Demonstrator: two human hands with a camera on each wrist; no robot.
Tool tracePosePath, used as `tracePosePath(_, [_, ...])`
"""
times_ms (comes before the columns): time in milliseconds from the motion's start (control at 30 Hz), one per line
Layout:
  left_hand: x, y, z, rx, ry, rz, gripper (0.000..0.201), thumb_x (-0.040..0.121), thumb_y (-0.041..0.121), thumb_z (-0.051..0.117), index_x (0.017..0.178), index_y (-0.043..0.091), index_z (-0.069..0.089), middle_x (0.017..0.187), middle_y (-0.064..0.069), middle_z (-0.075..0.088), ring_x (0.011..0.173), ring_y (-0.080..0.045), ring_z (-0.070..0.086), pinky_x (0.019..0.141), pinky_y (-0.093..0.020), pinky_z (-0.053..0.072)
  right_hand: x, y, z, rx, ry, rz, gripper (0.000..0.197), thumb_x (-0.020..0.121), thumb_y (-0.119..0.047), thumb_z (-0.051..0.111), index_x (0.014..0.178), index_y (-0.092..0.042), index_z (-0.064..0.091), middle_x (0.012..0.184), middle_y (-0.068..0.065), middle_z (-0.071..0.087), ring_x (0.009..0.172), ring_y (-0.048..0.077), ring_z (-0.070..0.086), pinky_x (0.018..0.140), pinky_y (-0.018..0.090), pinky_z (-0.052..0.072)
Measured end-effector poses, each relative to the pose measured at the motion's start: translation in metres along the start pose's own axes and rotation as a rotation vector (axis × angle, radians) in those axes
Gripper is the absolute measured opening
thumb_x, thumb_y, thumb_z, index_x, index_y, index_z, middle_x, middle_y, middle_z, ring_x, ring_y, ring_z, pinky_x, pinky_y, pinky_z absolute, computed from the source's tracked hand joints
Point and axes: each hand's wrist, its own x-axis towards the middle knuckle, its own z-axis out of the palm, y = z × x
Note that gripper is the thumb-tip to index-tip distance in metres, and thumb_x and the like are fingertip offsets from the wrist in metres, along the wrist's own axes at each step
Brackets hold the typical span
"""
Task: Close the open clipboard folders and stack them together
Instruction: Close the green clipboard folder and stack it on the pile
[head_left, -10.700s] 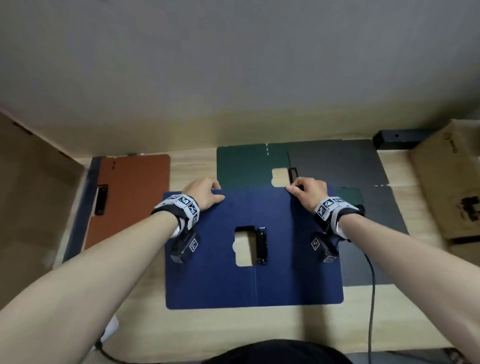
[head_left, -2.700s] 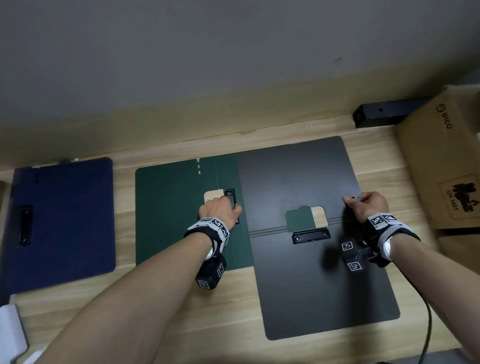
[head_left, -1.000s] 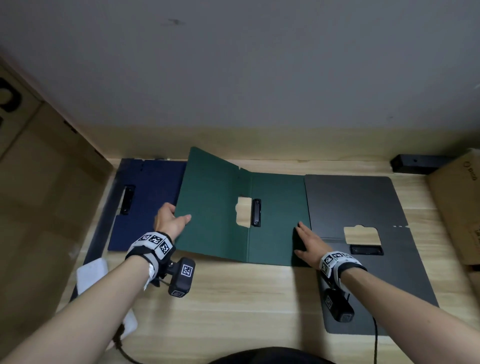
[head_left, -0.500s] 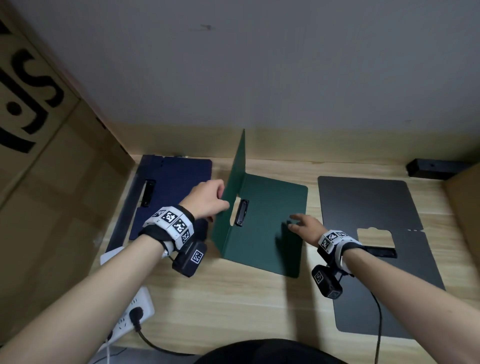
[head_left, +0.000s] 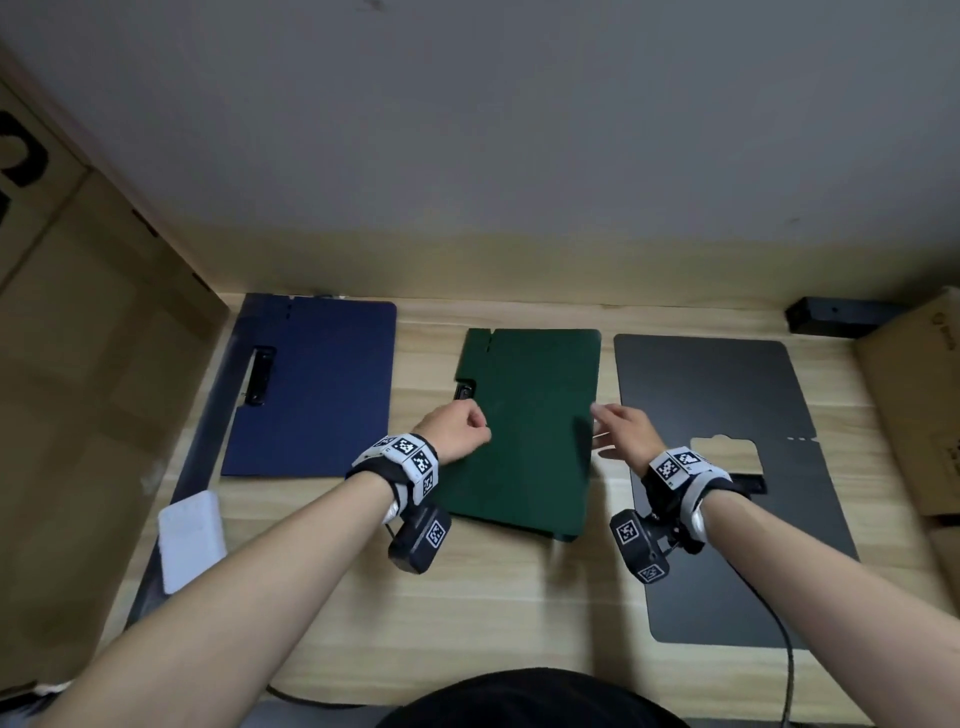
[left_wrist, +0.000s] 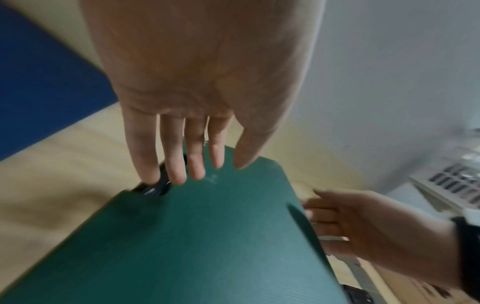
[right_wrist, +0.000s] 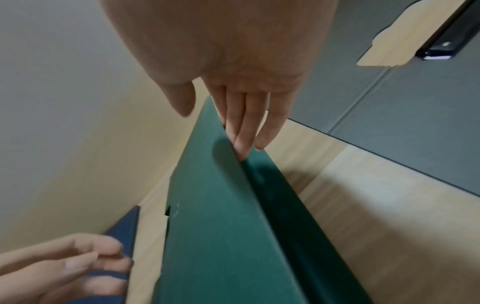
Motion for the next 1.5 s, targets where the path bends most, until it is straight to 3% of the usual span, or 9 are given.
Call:
tracePosePath(133, [0.013,-0.039,0.012,-0.053,0.106,-0.211,0.036,0.084,0.024,0.061,0.119,0.016,0.057,0.118,-0.001,0.059,0.108,-0.023,0.058,0.085,-0.029,0.045,0.017,0.029,0.009,-0.146,0.040,0.015,0.033,0.086,-0.014,0.064,0.118,-0.006,0.060,0.100,0.009,0.069,0.086,0.024,0.066,0.082,0.036,0.053])
tracePosePath(200, [0.018,-0.050,0.019,-0.080,0.076,-0.290,0.026,0.082,0.021,0.064,0.107,0.015,0.057,0.114,-0.003,0.056,0.104,-0.024,0.056,0.082,-0.027,0.040,0.027,0.043,0.015,-0.251,0.050,0.045,0.034,0.079,-0.016,0.068,0.111,-0.009,0.063,0.103,0.011,0.071,0.095,0.029,0.068,0.091,0.043,0.054])
tracePosePath(400, [0.032,-0.056,0.034,-0.248,0.092,-0.442,0.060,0.069,0.024,0.073,0.123,0.007,0.055,0.115,-0.005,0.061,0.111,-0.029,0.058,0.087,-0.029,0.046,0.037,0.044,0.034,-0.427,0.122,0.154,0.032,0.066,-0.033,0.073,0.087,-0.011,0.065,0.090,0.011,0.070,0.085,0.030,0.067,0.080,0.041,0.057])
tracePosePath(500, [0.038,-0.059,0.027,-0.397,0.075,-0.472,0.052,0.069,0.019,0.074,0.118,0.007,0.062,0.105,-0.004,0.063,0.103,-0.027,0.062,0.095,-0.033,0.049,0.034,0.032,0.037,-0.376,0.153,0.189,0.026,0.065,-0.023,0.078,0.081,-0.009,0.062,0.087,0.013,0.070,0.084,0.032,0.067,0.078,0.040,0.057])
tracePosePath(633, [0.042,-0.072,0.009,-0.542,0.053,-0.444,0.071,0.080,0.009,0.072,0.143,0.009,0.040,0.144,-0.012,0.048,0.130,-0.030,0.048,0.109,-0.042,0.041,0.036,0.027,0.051,-0.294,0.126,0.197,0.048,0.062,-0.015,0.083,0.103,-0.009,0.059,0.099,0.008,0.068,0.092,0.029,0.067,0.084,0.040,0.057])
tracePosePath(1000, [0.033,-0.149,-0.067,-0.725,0.290,-0.377,0.063,0.083,0.005,0.071,0.139,0.007,0.043,0.145,-0.014,0.045,0.129,-0.028,0.048,0.109,-0.035,0.038,0.112,0.009,0.141,-0.290,0.022,0.092,0.080,0.025,-0.048,0.088,0.091,-0.010,0.067,0.085,0.000,0.076,0.082,0.020,0.073,0.081,0.043,0.059])
tracePosePath(1166, [0.021,-0.193,-0.102,-0.775,0.386,-0.405,0.061,0.086,0.002,0.068,0.140,0.006,0.042,0.150,-0.018,0.039,0.137,-0.028,0.040,0.111,-0.035,0.033,0.124,-0.026,0.204,-0.332,-0.038,0.007,0.074,0.036,-0.051,0.086,0.095,-0.012,0.064,0.089,-0.001,0.075,0.084,0.019,0.072,0.084,0.041,0.058])
tracePosePath(1300, [0.015,-0.219,-0.121,-0.775,0.458,-0.411,0.062,0.086,0.001,0.067,0.142,0.006,0.041,0.154,-0.017,0.033,0.143,-0.026,0.032,0.113,-0.034,0.029,0.080,-0.081,0.249,-0.413,-0.024,0.015,0.053,0.065,-0.026,0.087,0.105,-0.011,0.055,0.103,0.005,0.067,0.095,0.024,0.064,0.090,0.038,0.052])
tracePosePath(1500, [0.011,-0.252,-0.132,-0.582,0.549,-0.475,0.062,0.082,0.012,0.074,0.139,0.011,0.049,0.147,-0.014,0.045,0.137,-0.029,0.041,0.112,-0.038,0.036,0.085,-0.081,0.289,-0.534,-0.085,0.025,0.054,0.070,-0.031,0.084,0.110,-0.009,0.055,0.107,0.006,0.064,0.092,0.024,0.060,0.080,0.029,0.047])
